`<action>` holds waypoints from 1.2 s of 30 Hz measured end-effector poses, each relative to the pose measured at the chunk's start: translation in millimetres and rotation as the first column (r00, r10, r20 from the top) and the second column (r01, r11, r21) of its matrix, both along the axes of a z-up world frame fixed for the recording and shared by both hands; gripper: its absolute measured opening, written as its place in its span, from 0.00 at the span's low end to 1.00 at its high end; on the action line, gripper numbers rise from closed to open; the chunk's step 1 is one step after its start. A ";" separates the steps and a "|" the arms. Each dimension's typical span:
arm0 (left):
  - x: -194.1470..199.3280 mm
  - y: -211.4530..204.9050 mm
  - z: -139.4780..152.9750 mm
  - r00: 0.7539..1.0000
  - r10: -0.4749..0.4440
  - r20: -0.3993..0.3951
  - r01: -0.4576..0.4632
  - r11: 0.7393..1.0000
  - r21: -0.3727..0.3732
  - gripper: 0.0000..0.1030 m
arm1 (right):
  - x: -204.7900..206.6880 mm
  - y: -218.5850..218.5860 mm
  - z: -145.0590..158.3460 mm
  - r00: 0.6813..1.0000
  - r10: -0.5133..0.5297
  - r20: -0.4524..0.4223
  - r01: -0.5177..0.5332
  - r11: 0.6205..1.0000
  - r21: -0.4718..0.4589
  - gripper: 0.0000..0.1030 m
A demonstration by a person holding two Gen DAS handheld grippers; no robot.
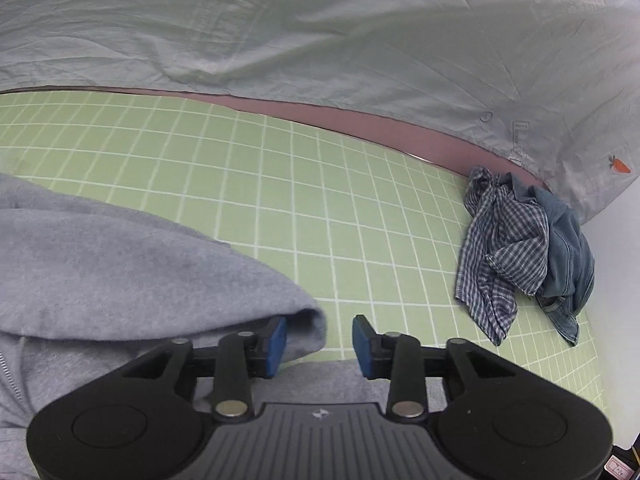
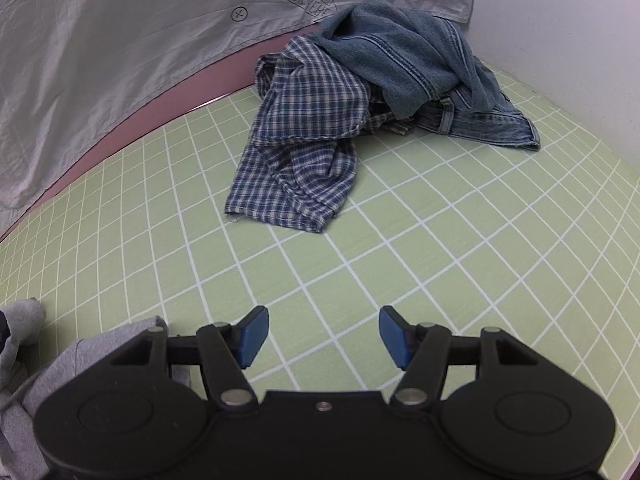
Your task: Fold clothes
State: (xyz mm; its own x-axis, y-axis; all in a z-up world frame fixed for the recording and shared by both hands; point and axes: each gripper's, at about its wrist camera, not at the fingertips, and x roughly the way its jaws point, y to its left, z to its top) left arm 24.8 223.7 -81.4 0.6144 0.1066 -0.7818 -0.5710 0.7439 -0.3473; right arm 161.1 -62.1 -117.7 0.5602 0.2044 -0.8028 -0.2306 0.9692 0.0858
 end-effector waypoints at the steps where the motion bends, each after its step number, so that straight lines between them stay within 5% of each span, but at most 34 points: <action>1: -11.6 6.1 6.8 0.999 0.032 0.004 -0.032 0.999 0.022 0.53 | -2.7 8.4 3.4 1.000 0.026 0.012 -0.026 1.000 0.002 0.60; 5: -66.4 32.9 22.6 0.980 0.199 -0.021 -0.197 0.978 0.075 0.60 | -14.1 49.4 16.2 0.987 0.150 0.054 -0.152 0.988 0.029 0.60; 12: -157.1 74.3 -12.7 0.823 0.507 -0.257 -0.483 0.862 0.155 0.61 | -39.6 135.6 17.8 0.917 0.394 0.057 -0.398 0.913 0.094 0.60; 16: -185.9 85.5 -29.1 0.785 0.533 -0.315 -0.514 0.845 0.148 0.61 | -57.5 171.5 12.4 0.869 0.492 0.053 -0.494 0.866 0.078 0.60; 28: -178.2 95.6 -54.2 0.776 0.519 -0.358 -0.505 0.852 0.141 0.72 | -71.1 230.4 -16.5 0.769 0.639 0.012 -0.636 0.767 -0.081 0.62; 30: -176.5 97.0 -56.0 0.773 0.518 -0.368 -0.500 0.853 0.151 0.75 | -69.9 235.0 -17.6 0.753 0.658 0.029 -0.654 0.752 -0.083 0.55; 32: -174.7 98.1 -57.9 0.768 0.516 -0.379 -0.494 0.854 0.162 0.79 | -63.9 237.2 -14.3 0.746 0.663 0.065 -0.658 0.748 -0.086 0.18; 33: -174.3 98.8 -58.5 0.766 0.517 -0.382 -0.494 0.854 0.165 0.80 | -60.9 238.3 -12.7 0.742 0.665 0.082 -0.659 0.747 -0.088 0.15; 36: -174.8 100.8 -59.2 0.765 0.516 -0.385 -0.492 0.854 0.168 0.84 | -29.6 224.6 4.1 0.808 0.571 0.148 -0.577 0.817 0.001 0.12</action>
